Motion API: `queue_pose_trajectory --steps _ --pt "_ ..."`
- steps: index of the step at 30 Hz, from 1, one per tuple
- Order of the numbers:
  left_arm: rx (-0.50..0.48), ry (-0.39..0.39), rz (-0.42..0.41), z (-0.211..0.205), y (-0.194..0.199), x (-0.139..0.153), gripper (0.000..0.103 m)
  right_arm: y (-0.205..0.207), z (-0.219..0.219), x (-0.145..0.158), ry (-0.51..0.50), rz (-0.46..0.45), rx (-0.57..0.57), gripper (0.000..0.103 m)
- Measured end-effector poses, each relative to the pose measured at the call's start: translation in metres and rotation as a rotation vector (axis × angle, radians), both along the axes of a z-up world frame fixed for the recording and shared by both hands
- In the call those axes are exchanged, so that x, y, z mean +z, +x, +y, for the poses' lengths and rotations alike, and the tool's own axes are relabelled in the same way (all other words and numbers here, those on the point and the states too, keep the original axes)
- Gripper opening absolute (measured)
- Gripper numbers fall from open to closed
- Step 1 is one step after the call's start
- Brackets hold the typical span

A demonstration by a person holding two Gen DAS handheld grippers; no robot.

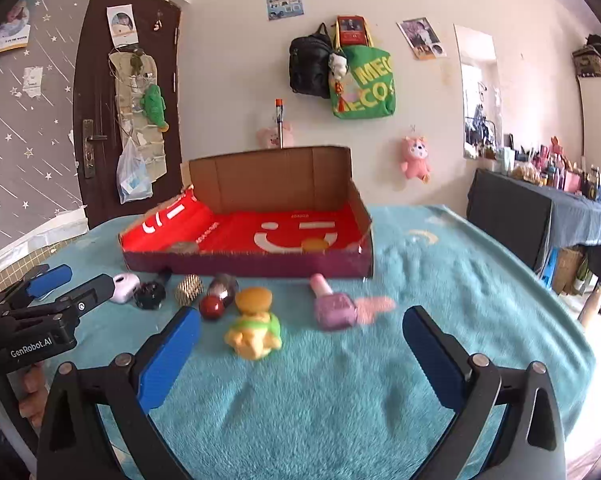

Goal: Organize rigid objects
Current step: 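Withdraw both tools from the box back over the table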

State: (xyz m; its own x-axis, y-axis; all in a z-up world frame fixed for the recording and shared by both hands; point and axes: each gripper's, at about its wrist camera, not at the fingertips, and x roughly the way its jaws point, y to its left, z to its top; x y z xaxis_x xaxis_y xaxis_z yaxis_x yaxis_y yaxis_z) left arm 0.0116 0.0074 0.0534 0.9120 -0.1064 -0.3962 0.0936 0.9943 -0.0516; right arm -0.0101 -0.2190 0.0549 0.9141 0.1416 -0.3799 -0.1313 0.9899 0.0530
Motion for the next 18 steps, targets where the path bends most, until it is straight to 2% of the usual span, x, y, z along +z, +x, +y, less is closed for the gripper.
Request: queue_pose_trajectory --steps 4,12,18 --pt "0.010 0.009 0.008 -0.004 0.000 -0.014 0.097 -0.003 0.006 -0.019 -0.037 -0.018 -0.025 0.103" --pt "0.016 0.017 0.004 -0.007 0.003 -0.028 0.097 0.004 0.004 -0.037 -0.010 -0.003 -0.025 0.103" --pt "0.036 0.016 -0.004 -0.007 0.008 -0.035 0.097 0.009 0.004 -0.045 -0.044 -0.060 -0.045 0.103"
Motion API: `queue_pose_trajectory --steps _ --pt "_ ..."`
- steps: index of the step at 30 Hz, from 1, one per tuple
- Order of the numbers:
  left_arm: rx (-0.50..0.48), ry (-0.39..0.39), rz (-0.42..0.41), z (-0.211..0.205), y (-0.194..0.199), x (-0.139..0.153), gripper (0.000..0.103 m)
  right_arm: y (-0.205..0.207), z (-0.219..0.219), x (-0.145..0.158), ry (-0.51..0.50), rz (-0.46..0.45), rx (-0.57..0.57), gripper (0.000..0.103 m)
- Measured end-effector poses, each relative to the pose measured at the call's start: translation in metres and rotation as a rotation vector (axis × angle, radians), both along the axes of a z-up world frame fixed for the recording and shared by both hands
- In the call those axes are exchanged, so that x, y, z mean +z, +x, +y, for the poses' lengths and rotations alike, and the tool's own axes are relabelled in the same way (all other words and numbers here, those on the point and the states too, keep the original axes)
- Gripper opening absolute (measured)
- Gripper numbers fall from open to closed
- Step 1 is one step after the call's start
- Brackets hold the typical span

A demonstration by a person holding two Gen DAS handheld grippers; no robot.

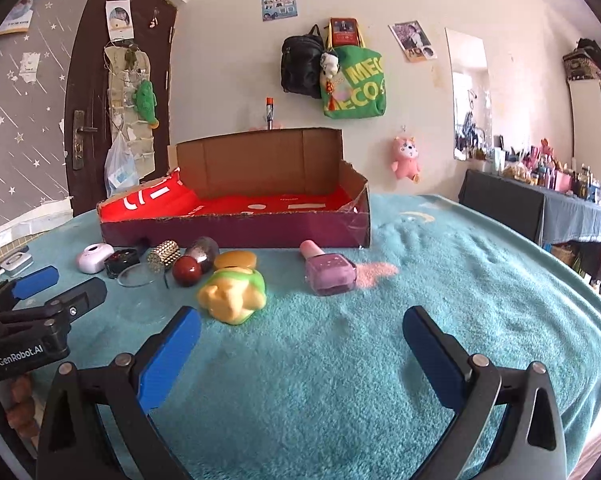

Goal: Organize rigid objects
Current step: 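Withdraw both tools from the box back over the table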

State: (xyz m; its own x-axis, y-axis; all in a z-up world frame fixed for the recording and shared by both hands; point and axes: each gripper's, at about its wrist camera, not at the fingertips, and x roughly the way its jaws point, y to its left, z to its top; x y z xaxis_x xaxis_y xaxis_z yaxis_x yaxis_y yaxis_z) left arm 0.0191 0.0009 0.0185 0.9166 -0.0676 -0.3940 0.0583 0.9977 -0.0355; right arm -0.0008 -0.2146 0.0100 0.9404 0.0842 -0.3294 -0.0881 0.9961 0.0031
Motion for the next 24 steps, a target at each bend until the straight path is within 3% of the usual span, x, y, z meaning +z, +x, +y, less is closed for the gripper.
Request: queue_pose_trajectory --steps 16,24 --pt "0.006 -0.012 -0.023 0.0013 0.0000 -0.0001 0.097 0.0068 -0.0005 -0.0067 0.016 -0.015 0.014 0.103" --pt "-0.037 -0.016 -0.014 -0.0041 0.0006 0.0072 0.097 0.0082 -0.0035 -0.0050 0.041 -0.005 0.025 0.103"
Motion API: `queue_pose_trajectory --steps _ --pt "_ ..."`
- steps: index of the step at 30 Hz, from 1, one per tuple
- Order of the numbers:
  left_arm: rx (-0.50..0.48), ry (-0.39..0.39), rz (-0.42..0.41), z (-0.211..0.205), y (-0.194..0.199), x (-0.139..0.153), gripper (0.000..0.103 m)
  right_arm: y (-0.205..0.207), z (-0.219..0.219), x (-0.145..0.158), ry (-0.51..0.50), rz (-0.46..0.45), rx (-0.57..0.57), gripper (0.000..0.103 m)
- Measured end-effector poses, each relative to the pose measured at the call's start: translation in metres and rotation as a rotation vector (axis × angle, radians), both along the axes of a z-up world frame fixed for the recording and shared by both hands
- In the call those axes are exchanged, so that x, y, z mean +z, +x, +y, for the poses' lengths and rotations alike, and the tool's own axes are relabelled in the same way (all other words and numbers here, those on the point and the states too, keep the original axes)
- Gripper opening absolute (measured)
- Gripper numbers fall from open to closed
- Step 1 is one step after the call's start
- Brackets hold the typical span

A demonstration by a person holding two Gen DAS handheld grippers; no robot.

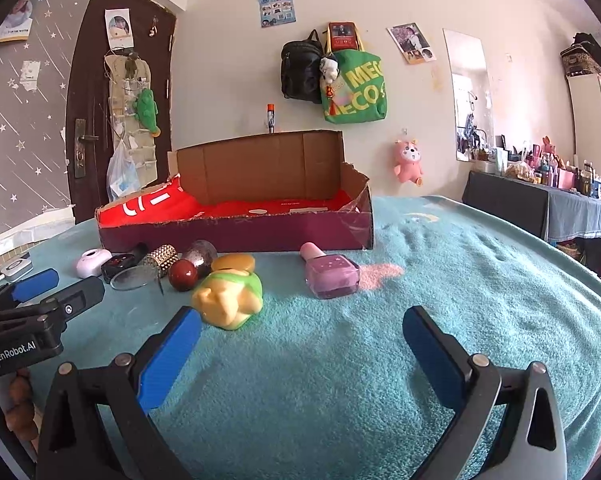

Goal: Organize rigid objects
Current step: 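Withdraw both tools from the box back over the table, then grasp the clear plastic cup with the left tool while the right tool grasps the green toy figure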

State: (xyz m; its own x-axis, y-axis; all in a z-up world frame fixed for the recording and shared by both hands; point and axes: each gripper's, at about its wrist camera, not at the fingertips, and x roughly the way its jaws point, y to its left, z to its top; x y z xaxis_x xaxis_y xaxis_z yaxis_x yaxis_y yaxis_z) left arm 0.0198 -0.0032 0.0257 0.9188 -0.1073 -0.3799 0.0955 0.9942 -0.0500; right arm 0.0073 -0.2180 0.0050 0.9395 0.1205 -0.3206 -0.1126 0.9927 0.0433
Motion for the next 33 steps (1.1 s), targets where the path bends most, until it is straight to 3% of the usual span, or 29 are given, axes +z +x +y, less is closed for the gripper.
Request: queue_pose_trajectory --steps 10,15,22,25,31,33 --pt "-0.107 0.013 0.064 -0.020 0.012 0.010 0.097 0.009 0.000 0.006 0.011 0.057 0.076 0.103" --pt "-0.148 0.006 0.120 -0.027 0.024 0.012 0.097 0.017 -0.007 0.011 0.034 0.093 0.121 0.103" --pt "-0.199 0.011 0.246 -0.030 0.044 0.010 0.096 0.026 0.001 0.018 -0.012 0.112 0.211 0.103" --pt "-0.208 0.020 0.266 -0.029 0.049 0.011 0.095 0.032 0.005 0.020 -0.020 0.129 0.256 0.097" --pt "-0.241 0.043 0.272 -0.029 0.052 0.013 0.081 0.042 0.014 0.016 -0.023 0.169 0.322 0.082" --pt "-0.263 0.032 0.275 -0.029 0.052 0.012 0.071 0.044 0.017 0.014 -0.016 0.180 0.336 0.077"
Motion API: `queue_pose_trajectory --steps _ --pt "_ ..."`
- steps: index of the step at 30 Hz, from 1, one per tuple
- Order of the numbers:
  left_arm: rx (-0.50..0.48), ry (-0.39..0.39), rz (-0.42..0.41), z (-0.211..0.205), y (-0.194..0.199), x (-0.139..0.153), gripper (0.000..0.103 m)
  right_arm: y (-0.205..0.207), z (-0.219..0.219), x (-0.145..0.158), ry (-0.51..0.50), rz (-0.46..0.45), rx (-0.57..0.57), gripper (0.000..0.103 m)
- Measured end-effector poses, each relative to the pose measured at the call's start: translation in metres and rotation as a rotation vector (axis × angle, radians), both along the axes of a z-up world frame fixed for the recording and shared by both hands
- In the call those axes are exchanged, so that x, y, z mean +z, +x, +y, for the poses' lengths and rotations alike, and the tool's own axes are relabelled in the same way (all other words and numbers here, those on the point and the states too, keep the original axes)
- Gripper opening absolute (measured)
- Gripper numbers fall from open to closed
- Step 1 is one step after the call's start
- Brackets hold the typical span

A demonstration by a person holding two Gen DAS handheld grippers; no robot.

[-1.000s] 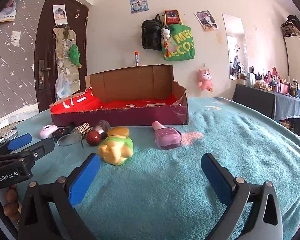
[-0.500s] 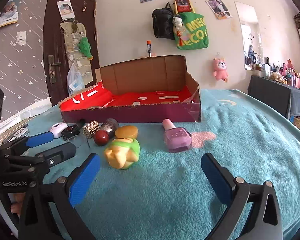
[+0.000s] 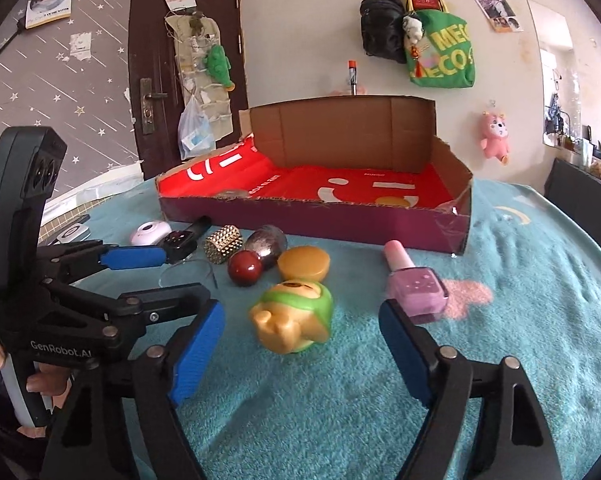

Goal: Organize rigid objects
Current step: 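Grasp the clear plastic cup with the left tool while the right tool grasps the green toy figure, then carry the clear cup with the left tool while the right tool carries the green toy into the box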

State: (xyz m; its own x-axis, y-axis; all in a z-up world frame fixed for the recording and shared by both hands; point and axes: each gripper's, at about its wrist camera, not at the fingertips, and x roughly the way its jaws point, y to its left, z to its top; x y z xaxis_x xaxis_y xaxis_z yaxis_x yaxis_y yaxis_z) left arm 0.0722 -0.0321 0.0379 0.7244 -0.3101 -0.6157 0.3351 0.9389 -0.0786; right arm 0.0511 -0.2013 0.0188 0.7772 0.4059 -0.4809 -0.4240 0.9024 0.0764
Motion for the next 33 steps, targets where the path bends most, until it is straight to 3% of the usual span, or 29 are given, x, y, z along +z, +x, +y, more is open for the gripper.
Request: queue_pose_trajectory --steps 1,3,5,8,18,33 --pt "-0.014 -0.009 0.009 -0.001 0.001 -0.001 0.068 0.001 0.001 -0.001 0.004 0.006 0.007 0.075" --pt "-0.045 -0.020 0.027 -0.004 0.002 -0.004 0.050 0.004 0.004 -0.003 0.006 0.022 0.022 0.059" --pt "-0.078 -0.029 0.047 -0.009 0.003 -0.008 0.039 0.006 0.006 -0.007 0.002 0.035 0.034 0.051" --pt "-0.072 -0.020 0.018 -0.010 -0.002 -0.006 0.038 0.001 0.006 -0.007 0.005 0.014 0.037 0.051" --pt "-0.013 -0.093 -0.007 0.005 -0.010 0.000 0.038 -0.009 0.003 0.000 0.058 -0.009 -0.004 0.051" --pt "0.095 -0.024 -0.111 0.016 -0.029 -0.002 0.038 -0.021 0.003 -0.002 0.058 -0.038 -0.114 0.051"
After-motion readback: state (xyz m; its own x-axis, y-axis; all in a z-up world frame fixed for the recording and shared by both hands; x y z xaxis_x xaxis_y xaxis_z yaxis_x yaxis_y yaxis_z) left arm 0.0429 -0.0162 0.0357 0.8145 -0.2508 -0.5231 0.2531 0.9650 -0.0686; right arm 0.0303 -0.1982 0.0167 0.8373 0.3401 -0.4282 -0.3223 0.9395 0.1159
